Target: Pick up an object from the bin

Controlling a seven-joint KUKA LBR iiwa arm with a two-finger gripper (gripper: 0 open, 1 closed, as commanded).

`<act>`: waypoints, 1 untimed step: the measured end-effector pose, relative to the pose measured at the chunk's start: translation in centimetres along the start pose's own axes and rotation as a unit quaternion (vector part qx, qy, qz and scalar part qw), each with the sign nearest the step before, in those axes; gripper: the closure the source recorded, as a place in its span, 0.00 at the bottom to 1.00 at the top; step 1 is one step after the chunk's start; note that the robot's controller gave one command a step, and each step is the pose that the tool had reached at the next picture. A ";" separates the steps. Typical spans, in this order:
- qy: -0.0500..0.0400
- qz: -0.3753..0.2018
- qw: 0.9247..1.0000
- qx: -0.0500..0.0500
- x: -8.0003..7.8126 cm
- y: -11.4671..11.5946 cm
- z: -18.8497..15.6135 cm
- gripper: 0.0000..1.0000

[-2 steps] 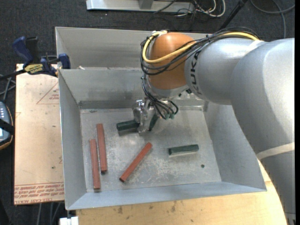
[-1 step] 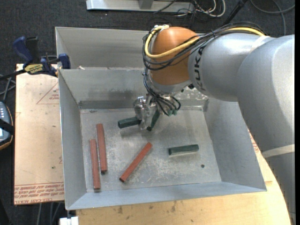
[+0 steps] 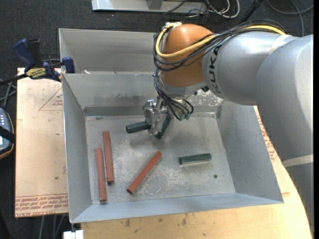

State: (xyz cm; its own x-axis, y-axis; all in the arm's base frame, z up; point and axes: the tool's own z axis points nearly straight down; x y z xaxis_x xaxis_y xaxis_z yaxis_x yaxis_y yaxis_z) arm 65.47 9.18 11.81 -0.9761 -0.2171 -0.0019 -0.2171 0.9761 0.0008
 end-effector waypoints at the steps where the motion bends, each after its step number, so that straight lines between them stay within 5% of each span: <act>1: 0.002 0.009 1.000 -0.001 0.1 0.0 -2.0 1.00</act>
Offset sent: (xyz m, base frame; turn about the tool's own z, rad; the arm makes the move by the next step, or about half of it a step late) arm 0.0000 0.0000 0.0685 0.0000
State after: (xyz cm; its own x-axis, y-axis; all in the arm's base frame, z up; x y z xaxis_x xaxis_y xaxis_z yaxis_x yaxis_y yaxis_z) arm 65.36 9.19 13.76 -0.9801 -0.1987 0.0013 -0.1987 0.9801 0.0019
